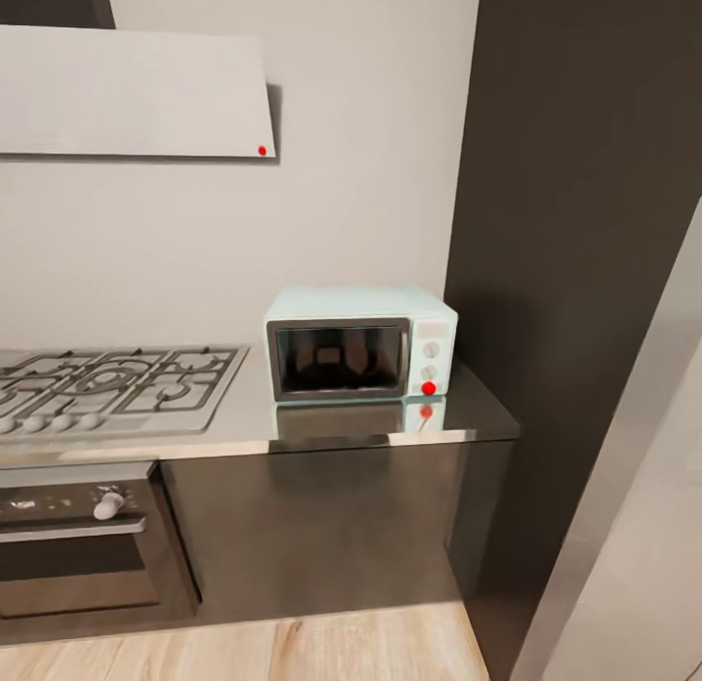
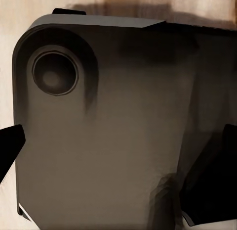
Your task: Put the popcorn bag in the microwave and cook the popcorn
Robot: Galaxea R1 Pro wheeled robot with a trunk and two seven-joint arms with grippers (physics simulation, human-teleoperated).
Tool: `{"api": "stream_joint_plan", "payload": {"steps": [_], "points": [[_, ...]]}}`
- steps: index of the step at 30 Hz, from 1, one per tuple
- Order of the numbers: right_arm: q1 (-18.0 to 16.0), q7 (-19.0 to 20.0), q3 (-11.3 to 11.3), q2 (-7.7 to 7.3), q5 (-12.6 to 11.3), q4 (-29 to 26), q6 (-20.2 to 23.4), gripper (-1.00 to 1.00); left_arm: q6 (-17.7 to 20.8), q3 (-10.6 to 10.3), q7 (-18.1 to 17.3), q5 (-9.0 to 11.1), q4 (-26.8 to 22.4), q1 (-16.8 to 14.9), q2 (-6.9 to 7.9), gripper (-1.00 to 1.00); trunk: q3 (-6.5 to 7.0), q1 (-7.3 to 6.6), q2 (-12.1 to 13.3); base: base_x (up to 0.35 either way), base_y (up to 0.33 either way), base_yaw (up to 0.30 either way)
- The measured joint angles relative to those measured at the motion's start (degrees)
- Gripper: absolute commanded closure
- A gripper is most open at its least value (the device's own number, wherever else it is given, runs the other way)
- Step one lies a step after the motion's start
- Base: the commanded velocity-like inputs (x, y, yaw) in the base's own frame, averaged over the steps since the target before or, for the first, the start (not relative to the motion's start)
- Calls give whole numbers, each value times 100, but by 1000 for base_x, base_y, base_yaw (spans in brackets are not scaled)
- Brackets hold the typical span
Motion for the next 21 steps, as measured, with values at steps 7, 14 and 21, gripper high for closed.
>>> {"api": "stream_joint_plan", "payload": {"steps": [7, 14, 21], "points": [[0, 2, -5, -2, 1, 0, 0, -100, 0, -1, 0, 0, 0, 0, 1, -100, 0, 1, 0, 275, -7, 0], [-1, 7, -1, -3, 1, 0, 1, -100, 0, -2, 0, 0, 0, 0, 1, -100, 0, 3, 0, 38, -7, 76], [-1, 7, 1, -4, 1, 0, 1, -100, 0, 0, 0, 0, 0, 0, 1, -100, 0, 3, 0, 0, 0, 144]]}}
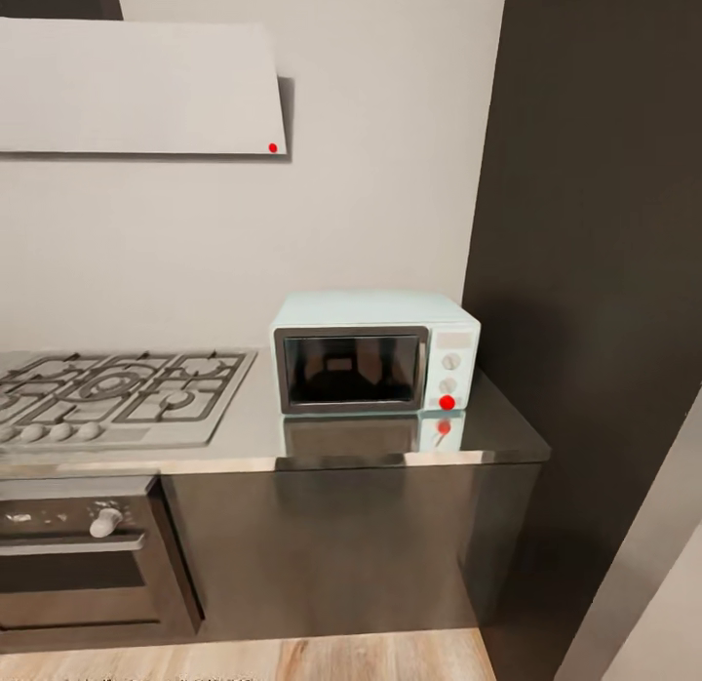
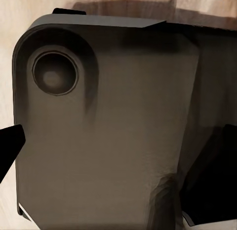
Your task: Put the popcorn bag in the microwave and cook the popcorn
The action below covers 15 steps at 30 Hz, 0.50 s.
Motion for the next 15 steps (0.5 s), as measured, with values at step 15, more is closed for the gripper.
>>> {"api": "stream_joint_plan", "payload": {"steps": [15], "points": [[0, 0, 0, 3, 0, 0, 0, -100, 0, -3, 0, 0, 0, 0, 0, -100, 0, 0, 0, 0, 0, 123]]}}
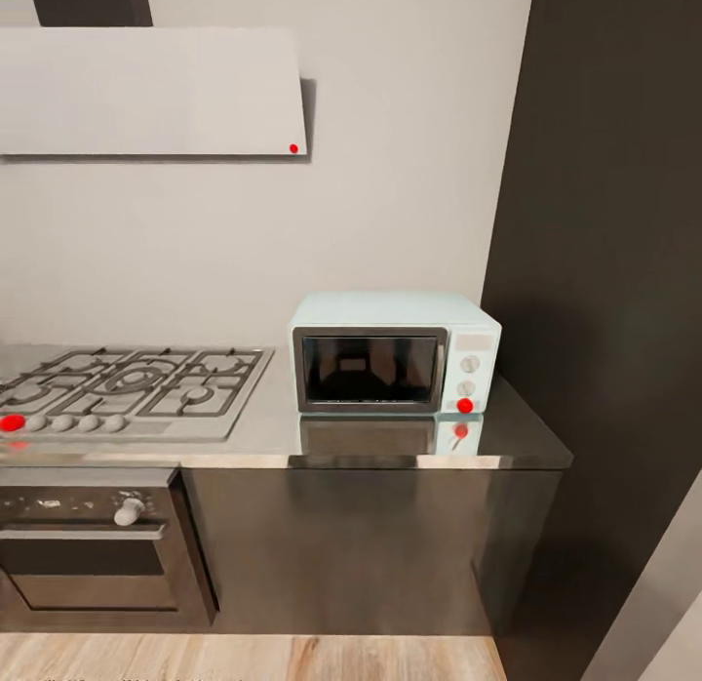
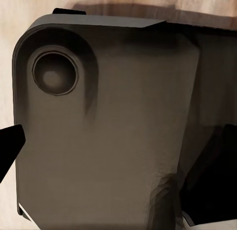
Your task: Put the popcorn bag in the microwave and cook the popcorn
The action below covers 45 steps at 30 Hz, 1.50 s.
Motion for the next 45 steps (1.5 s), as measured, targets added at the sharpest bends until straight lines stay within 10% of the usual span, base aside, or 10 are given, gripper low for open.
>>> {"api": "stream_joint_plan", "payload": {"steps": [45], "points": [[-3, 32, -4, 8, 75, -486, -12, -100, 0, -1, 0, -2, 1, 0, -9, -100, 2, 0, 0, 31, 0, 6]]}}
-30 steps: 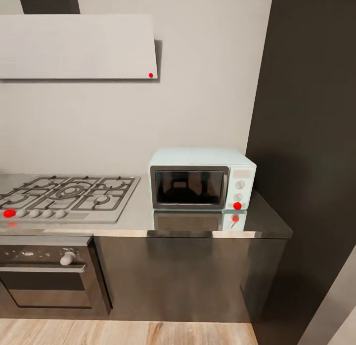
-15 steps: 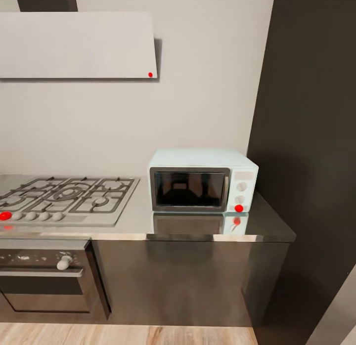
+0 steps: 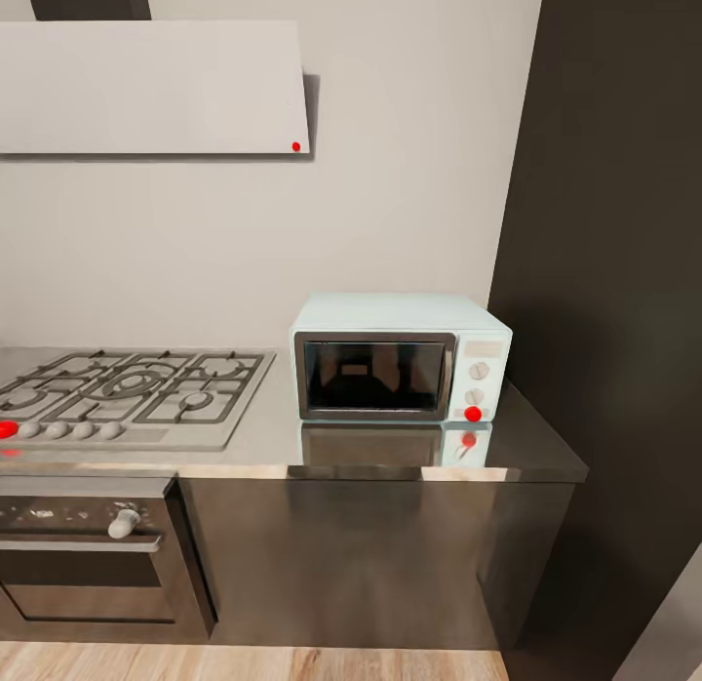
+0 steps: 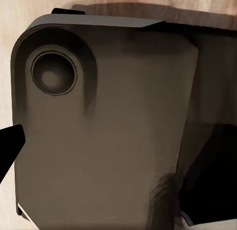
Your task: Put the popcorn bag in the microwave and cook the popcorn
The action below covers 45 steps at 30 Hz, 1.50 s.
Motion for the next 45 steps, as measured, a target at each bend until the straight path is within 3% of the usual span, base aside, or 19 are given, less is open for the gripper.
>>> {"api": "stream_joint_plan", "payload": {"steps": [1, 6, 8, 11, 13, 15, 16, 18, 19, 24, 27, 31, 34, 37, 38, 45], "points": [[0, 3, 2, -1, 23, -216, 20, -100, 0, 0, 0, -1, 0, 2, 0, -100, 0, 0, 0, 0, 0, 0], [0, -40, -52, -9, 84, -2451, 643, -100, 0, 0, 0, 2, 0, 0, -8, -100, 0, 0, 0, 0, 0, 0], [0, -40, -60, -11, 104, -2943, 1175, -100, 0, 0, 0, 2, 0, 0, -7, -100, 0, 0, 0, 0, 0, 0], [1, -33, -65, -6, 114, -3827, 2317, -100, 0, 0, 0, 2, 1, 0, -6, -100, 1, 0, 0, 0, 0, 0], [-1, -32, -66, 6, 123, -4786, 3167, -100, 0, 0, 0, 2, 1, 0, -6, -100, 1, 0, 0, 0, 0, 0], [1, -32, -69, 6, 124, -5347, 3494, -100, 0, 0, 0, 2, 0, 0, -3, -100, 0, 0, 0, 0, 0, 0], [1, -32, -66, -3, 126, -6069, 3890, -100, 0, 0, 0, 2, 0, 0, -1, -100, 0, 0, 0, 0, 0, 0], [1, -32, -60, -5, 126, -6882, 4303, -100, 0, 0, 0, 2, 0, 0, 0, -100, 0, 0, 0, 0, 0, 0], [0, -13, -70, -3, 120, -7512, 4722, -100, 0, 0, 0, 2, 0, 0, 0, -100, 0, 0, 0, 0, 0, 0], [2, -1, -91, 9, 113, -8054, 4943, -100, 0, 0, 0, 0, -1, 0, -3, -100, -1, 0, 0, 0, 0, 0], [-18, -28, -99, 8, 124, -8478, 5332, -100, 0, -3, -4, -10, 0, 0, -8, -100, 0, 0, 0, 0, 0, 0], [-388, -38, -102, 11, 126, -8582, 5761, -100, 0, 0, -1, -10, 1, 0, -4, -100, 1, 0, 1, 0, 0, 0], [-1013, -40, -102, 13, 128, -8592, 6376, -100, 0, 0, 0, -7, -1, 0, 6, -100, 1, 0, 1, 0, 0, 0], [-1521, -41, -99, 16, 126, -8593, 6689, -100, 0, 0, 0, -6, -1, 0, 8, -100, 1, 0, 1, 0, 0, 0], [-1937, -41, -94, 13, 128, -8589, 6872, -100, 0, 3, 0, -6, -3, 0, 9, -100, 1, 0, 1, 0, 0, 0], [-3232, -47, -93, 20, 129, -8588, 6878, -100, 0, 1, 0, -4, -6, 0, 9, -100, 1, 0, 1, 0, 0, 0]]}}
